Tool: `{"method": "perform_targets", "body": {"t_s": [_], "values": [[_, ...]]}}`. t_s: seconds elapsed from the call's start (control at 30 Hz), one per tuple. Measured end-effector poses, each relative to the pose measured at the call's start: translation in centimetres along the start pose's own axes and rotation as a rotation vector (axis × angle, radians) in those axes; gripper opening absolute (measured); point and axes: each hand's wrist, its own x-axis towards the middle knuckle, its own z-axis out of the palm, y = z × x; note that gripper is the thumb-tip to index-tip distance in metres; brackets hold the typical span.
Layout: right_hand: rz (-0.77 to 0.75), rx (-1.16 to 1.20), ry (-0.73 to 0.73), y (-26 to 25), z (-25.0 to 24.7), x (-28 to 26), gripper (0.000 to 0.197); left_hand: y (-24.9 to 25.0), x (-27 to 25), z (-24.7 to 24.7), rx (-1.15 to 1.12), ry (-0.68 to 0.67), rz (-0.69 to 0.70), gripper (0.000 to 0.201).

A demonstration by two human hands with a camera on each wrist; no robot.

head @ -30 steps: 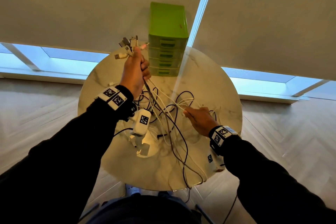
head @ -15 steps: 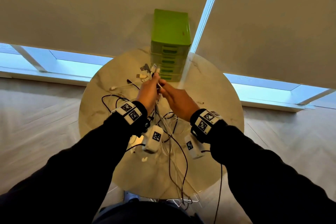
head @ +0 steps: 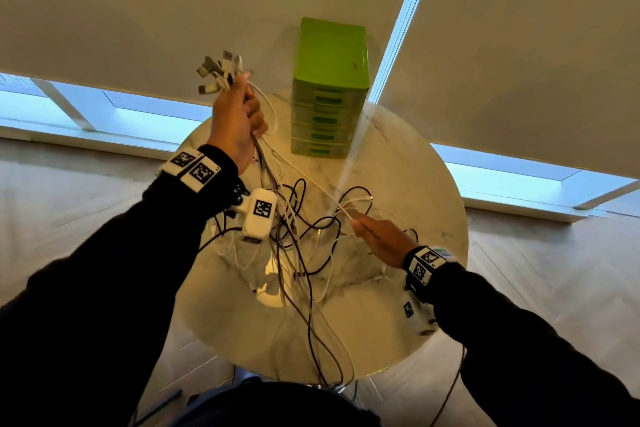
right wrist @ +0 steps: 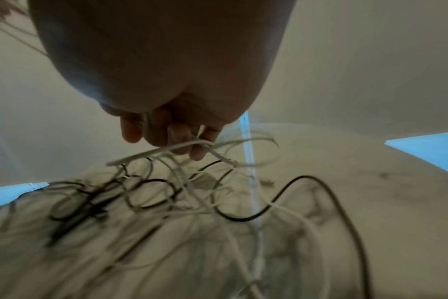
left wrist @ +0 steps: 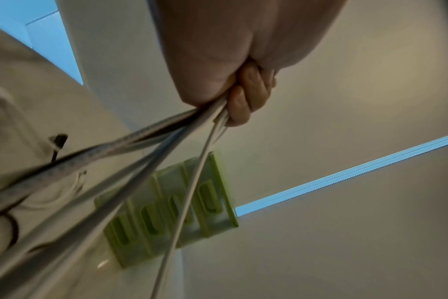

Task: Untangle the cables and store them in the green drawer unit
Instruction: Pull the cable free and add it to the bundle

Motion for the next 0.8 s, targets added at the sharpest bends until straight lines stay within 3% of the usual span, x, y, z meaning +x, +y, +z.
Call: {"method": "perform_targets", "body": {"t_s": [0.07,0.17,0.3,0.33,0.43,0.47,0.6,0.67,0.8], "values": [[0.015,-0.064,0.068,1.2,-1.0,1.1,0.017,0.4,-0.3,-0.2,0.109,-0.014,0.059,0.034],[0.075,0.023,0.278,-0.6,-3.3,3.4,0.025,-1.8,-1.7,0.0,0.396,-0.087,0.101,0.037],[-0.054,0.13,0.36,-6.3,-5.4,5.1,0.03,-6.4,-3.5,0.4,0.708,-0.21,0.016,0.03],[-0.104,0.134,0.344,-7.5,-5.4,5.1,0.029,-7.2,-3.6,0.6,0.74,-0.218,-0.016,0.035],[-0.19,0.139,0.245,-9.9,-4.6,4.8,0.025,-8.4,-3.2,1.3,0.752,-0.221,-0.121,0.081],[-0.206,0.137,0.222,-10.2,-4.3,4.7,0.026,-8.6,-3.0,1.5,0.746,-0.228,-0.135,0.085],[-0.283,0.199,0.236,-10.6,-3.4,3.8,0.027,-8.0,-3.0,2.5,0.743,-0.197,-0.061,0.05],[-0.276,0.252,0.231,-9.9,-3.0,3.0,0.03,-7.8,-2.6,2.4,0.627,-0.164,-0.024,0.031],[-0.221,0.26,0.154,-7.2,-1.8,1.6,0.032,-6.3,-1.0,1.8,0.443,-0.136,-0.032,0.029]]}}
